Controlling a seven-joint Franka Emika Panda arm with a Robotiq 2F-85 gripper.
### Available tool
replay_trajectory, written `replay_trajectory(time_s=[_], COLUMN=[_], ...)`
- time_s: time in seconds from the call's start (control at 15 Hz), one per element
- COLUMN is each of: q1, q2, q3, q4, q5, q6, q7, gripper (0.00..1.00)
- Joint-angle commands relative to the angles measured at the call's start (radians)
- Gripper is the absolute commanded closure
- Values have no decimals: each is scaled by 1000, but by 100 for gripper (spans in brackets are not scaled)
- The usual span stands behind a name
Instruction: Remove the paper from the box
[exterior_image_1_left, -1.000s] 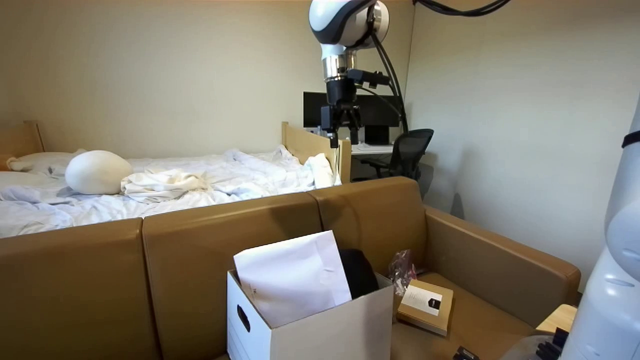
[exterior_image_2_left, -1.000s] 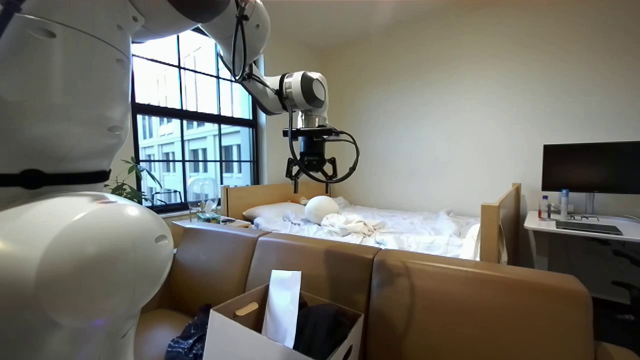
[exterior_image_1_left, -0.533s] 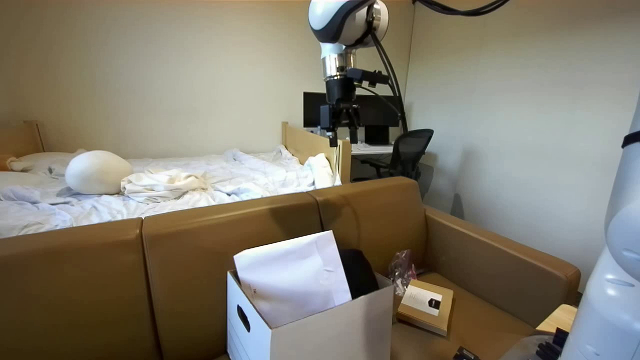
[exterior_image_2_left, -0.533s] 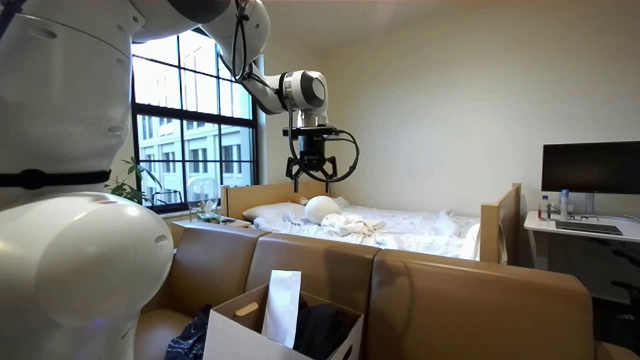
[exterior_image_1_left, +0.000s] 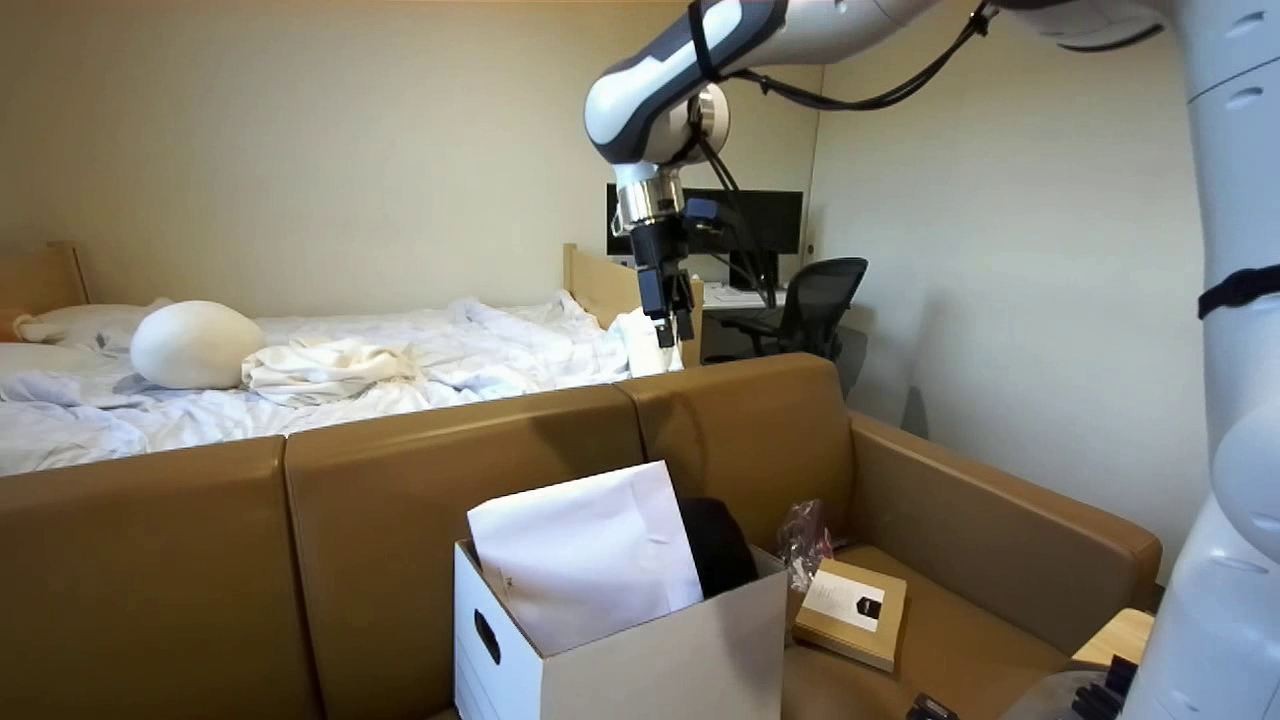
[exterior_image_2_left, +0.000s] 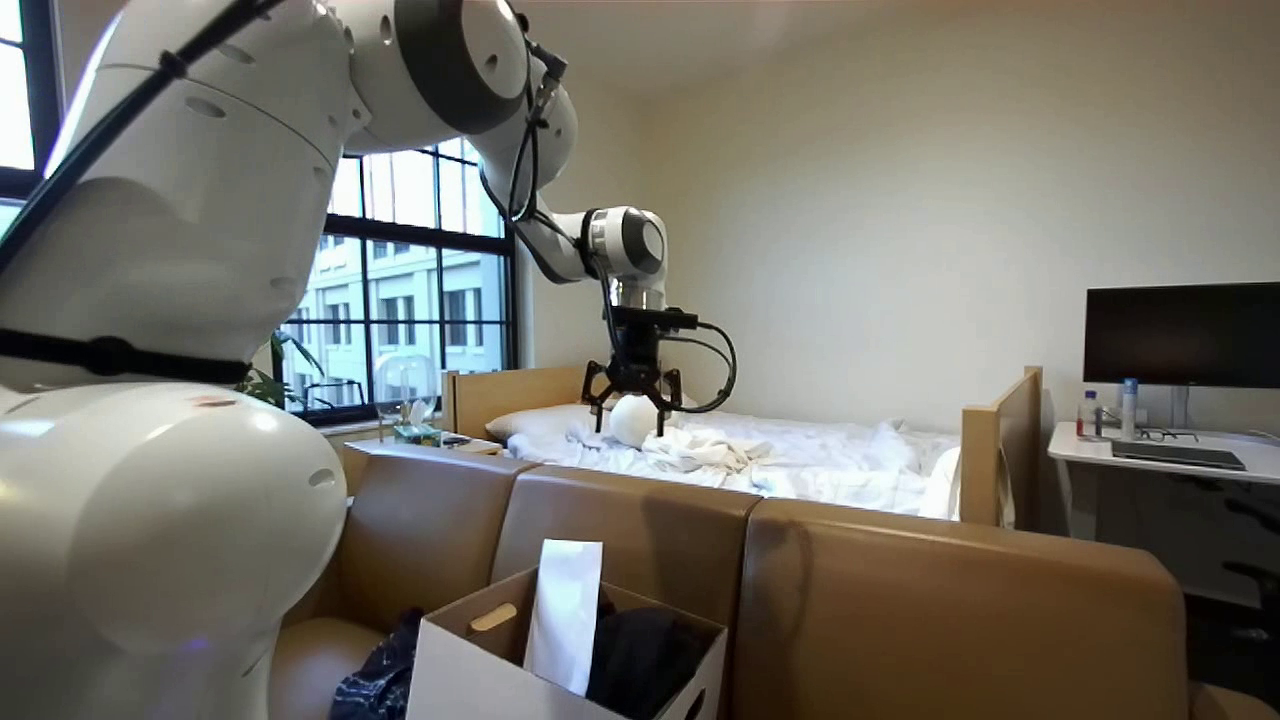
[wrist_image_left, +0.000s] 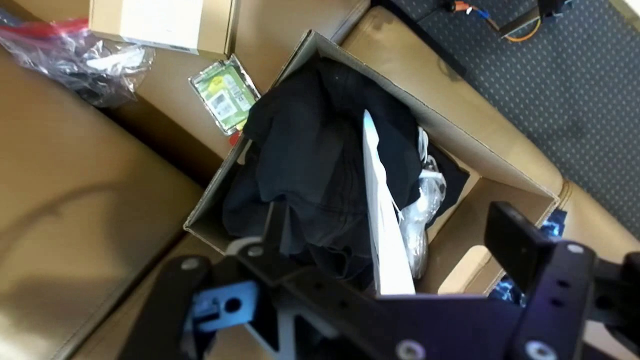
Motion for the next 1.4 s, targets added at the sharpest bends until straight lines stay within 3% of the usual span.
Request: replay_trajectory(time_s=[0.0,0.2,0.47,0.6,0.87,1.13,1.33], q1=[-40,-49,-19,5,19,39,52], q2=[105,176,205,209,237,285,343], q3=[30,50,90,101,111,90,63], q4=[100,166,125,79,27,-8,30], q5=[-23,-9,-19,-6,57,15,-51], q6=[-19,-44,-23,57,341,614,587], q7=[-204,-349,-468,-408,-251,-102,-20], gripper=[0,0,0,0,0,0,0])
